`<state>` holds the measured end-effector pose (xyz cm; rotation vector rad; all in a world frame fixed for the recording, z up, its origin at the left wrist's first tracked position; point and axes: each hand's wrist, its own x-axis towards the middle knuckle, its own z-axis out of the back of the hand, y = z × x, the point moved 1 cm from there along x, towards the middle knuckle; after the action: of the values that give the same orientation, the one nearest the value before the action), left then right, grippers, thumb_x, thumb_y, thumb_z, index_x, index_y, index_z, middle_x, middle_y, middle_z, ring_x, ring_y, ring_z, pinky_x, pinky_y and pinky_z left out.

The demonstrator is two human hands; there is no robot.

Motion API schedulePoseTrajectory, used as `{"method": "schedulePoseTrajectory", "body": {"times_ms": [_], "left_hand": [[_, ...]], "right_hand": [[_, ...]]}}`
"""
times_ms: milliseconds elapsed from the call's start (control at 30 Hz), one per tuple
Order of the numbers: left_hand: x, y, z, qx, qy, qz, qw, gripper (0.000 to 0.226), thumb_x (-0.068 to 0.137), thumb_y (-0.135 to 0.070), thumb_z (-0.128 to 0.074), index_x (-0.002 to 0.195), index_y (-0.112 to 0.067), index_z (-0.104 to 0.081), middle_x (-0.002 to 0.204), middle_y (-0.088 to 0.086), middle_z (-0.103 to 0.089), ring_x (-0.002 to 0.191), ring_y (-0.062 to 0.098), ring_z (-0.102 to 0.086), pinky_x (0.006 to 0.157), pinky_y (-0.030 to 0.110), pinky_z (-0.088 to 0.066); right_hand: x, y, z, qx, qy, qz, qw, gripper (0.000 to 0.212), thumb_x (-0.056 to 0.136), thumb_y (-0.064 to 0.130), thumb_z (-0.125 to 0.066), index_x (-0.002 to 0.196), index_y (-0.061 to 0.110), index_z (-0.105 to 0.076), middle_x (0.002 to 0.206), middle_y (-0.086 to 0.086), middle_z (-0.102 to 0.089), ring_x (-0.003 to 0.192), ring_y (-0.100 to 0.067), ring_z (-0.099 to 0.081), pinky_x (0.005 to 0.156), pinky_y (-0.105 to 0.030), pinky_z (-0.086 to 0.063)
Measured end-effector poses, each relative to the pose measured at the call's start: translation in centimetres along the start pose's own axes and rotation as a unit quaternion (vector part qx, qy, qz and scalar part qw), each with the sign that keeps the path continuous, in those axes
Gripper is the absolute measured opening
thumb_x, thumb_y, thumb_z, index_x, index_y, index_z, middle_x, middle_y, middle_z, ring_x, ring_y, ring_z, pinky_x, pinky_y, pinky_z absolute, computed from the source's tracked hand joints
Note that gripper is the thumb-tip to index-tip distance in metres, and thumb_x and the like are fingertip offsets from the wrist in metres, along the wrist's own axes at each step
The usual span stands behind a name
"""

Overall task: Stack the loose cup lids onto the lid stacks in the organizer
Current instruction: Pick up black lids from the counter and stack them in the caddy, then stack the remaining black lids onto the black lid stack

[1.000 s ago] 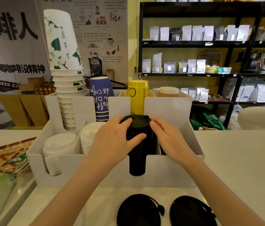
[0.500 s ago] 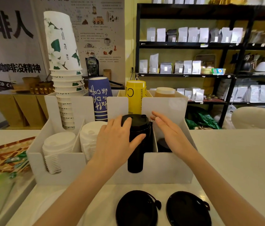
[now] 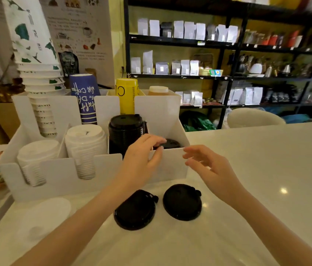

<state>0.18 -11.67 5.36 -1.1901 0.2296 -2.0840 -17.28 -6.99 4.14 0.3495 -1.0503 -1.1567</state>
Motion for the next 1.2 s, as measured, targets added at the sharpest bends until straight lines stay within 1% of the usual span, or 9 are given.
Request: {"method": "schedulePoseTrajectory", "body": {"times_ms": [167,333,467,567,633,833,967,1033,1200], "left_hand": [[-1.9,0.8,-3.5,-0.012,0.179,0.090,0.980,0.043,0.088,-0.033,-0.047,0.127,-0.018,-0.040,0.127,0.001,-0.050,0.112,0.011,-0.046,0.090,0.022,-0.038],[-3.6,0.6,-5.6,0.059,0.314,0.139,0.937,0.074,0.075,-0.057,-0.053,0.131,-0.015,-0.029,0.137,0.005,-0.037,0.119,0.018,-0.037,0.087,0.024,-0.028],[-4.6,0.1,-5.7,0.078,0.363,0.125,0.920,0.087,0.057,-0.062,-0.066,0.123,-0.016,-0.033,0.128,0.003,-0.039,0.109,0.016,-0.038,0.084,0.024,-0.034],[-5.0,-0.2,-5.7,0.082,0.368,0.121,0.918,0.084,0.060,-0.054,-0.069,0.124,-0.013,-0.033,0.126,0.002,-0.040,0.108,0.016,-0.039,0.082,0.023,-0.035],[-5.0,-0.3,-5.7,0.066,0.359,0.118,0.923,0.070,0.063,-0.050,-0.068,0.117,-0.015,-0.039,0.120,0.003,-0.046,0.100,0.015,-0.042,0.077,0.024,-0.037],[-4.8,-0.1,-5.8,0.064,0.337,0.101,0.934,0.070,0.061,-0.053,-0.068,0.114,-0.016,-0.043,0.112,0.002,-0.050,0.094,0.016,-0.044,0.075,0.026,-0.038],[-4.3,-0.2,-5.3,0.049,0.306,0.101,0.946,0.068,0.055,-0.059,-0.068,0.108,-0.022,-0.047,0.100,-0.004,-0.051,0.088,0.013,-0.046,0.070,0.027,-0.040],[-3.8,-0.5,-4.9,0.036,0.292,0.105,0.950,0.065,0.053,-0.060,-0.069,0.103,-0.024,-0.049,0.095,-0.006,-0.052,0.086,0.012,-0.047,0.069,0.028,-0.043],[-2.4,-1.5,-2.9,-0.023,0.234,0.099,0.967,0.057,0.053,-0.055,-0.073,0.099,-0.028,-0.053,0.090,-0.012,-0.054,0.082,0.005,-0.049,0.066,0.021,-0.048]], "right_hand": [[-4.1,-1.8,0.7,-0.011,0.001,-0.091,0.996,0.025,0.086,0.019,-0.053,0.107,0.032,-0.056,0.100,0.013,-0.063,0.091,0.007,-0.056,0.072,-0.003,-0.041],[-6.4,-3.7,-0.6,-0.046,0.036,-0.179,0.982,0.040,0.086,0.025,-0.051,0.126,0.028,-0.046,0.120,0.011,-0.050,0.114,-0.007,-0.044,0.098,-0.025,-0.034],[-7.1,-4.1,-1.4,-0.077,0.048,-0.167,0.982,0.034,0.084,0.022,-0.048,0.117,0.019,-0.053,0.111,0.008,-0.052,0.110,-0.006,-0.038,0.087,-0.011,-0.028],[-6.9,-4.4,-1.7,-0.121,0.078,-0.144,0.979,0.011,0.084,0.024,-0.046,0.090,0.027,-0.054,0.089,0.012,-0.054,0.101,-0.018,-0.043,0.084,-0.027,-0.033],[-6.9,-4.5,-1.9,-0.132,0.087,-0.138,0.978,0.016,0.084,0.026,-0.044,0.093,0.023,-0.056,0.092,0.007,-0.059,0.101,-0.020,-0.044,0.085,-0.031,-0.034],[-6.9,-4.6,-2.0,-0.103,0.052,-0.147,0.982,0.028,0.087,0.022,-0.043,0.111,0.024,-0.058,0.113,0.005,-0.061,0.108,-0.012,-0.041,0.085,-0.024,-0.029],[-6.6,-3.7,-1.8,-0.045,0.005,-0.132,0.990,0.028,0.086,0.019,-0.039,0.099,0.022,-0.064,0.098,0.007,-0.064,0.096,0.001,-0.048,0.077,-0.006,-0.033],[-6.4,-3.3,-1.6,-0.023,-0.016,-0.126,0.992,0.028,0.086,0.017,-0.039,0.093,0.021,-0.065,0.093,0.004,-0.066,0.092,0.001,-0.050,0.073,-0.006,-0.034],[-5.2,-1.8,-0.7,-0.013,-0.051,-0.106,0.993,0.036,0.090,0.019,-0.040,0.085,0.052,-0.056,0.092,0.025,-0.059,0.094,0.015,-0.046,0.077,0.000,-0.033]]}}
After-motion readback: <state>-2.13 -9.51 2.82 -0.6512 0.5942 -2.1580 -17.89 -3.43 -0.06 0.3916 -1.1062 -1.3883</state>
